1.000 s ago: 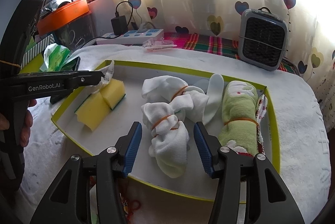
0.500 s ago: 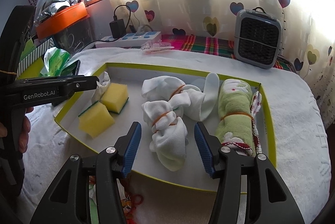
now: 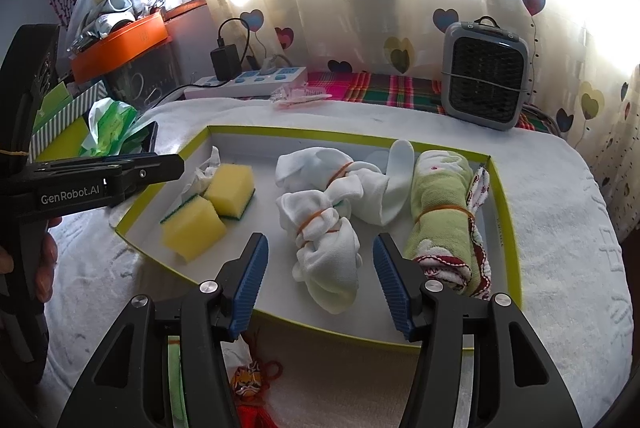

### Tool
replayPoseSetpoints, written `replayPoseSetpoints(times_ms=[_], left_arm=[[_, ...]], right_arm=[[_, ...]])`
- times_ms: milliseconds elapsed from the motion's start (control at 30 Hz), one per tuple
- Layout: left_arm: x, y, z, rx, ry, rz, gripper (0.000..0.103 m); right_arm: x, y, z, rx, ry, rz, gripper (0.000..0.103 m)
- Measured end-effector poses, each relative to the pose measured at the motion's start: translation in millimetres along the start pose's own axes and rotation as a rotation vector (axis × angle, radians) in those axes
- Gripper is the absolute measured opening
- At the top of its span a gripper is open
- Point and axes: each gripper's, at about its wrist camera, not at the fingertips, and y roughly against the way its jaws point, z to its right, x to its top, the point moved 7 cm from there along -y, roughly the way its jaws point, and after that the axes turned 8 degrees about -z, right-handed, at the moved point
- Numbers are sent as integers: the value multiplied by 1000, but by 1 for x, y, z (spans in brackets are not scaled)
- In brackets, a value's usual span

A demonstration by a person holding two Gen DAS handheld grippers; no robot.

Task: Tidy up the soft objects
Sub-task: 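Withdraw both grippers from the box toward the red tassel and orange toy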

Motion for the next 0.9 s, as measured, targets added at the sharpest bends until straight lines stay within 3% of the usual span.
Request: replayPoseSetpoints(times_ms=[367, 900], left_arm=[[-14, 14, 0, 11, -4, 16, 38], [-61, 36, 6, -24, -5, 6, 38]], right_arm=[[-7, 13, -2, -2, -14, 16, 56], [-30, 41, 0, -15, -43, 31, 56]])
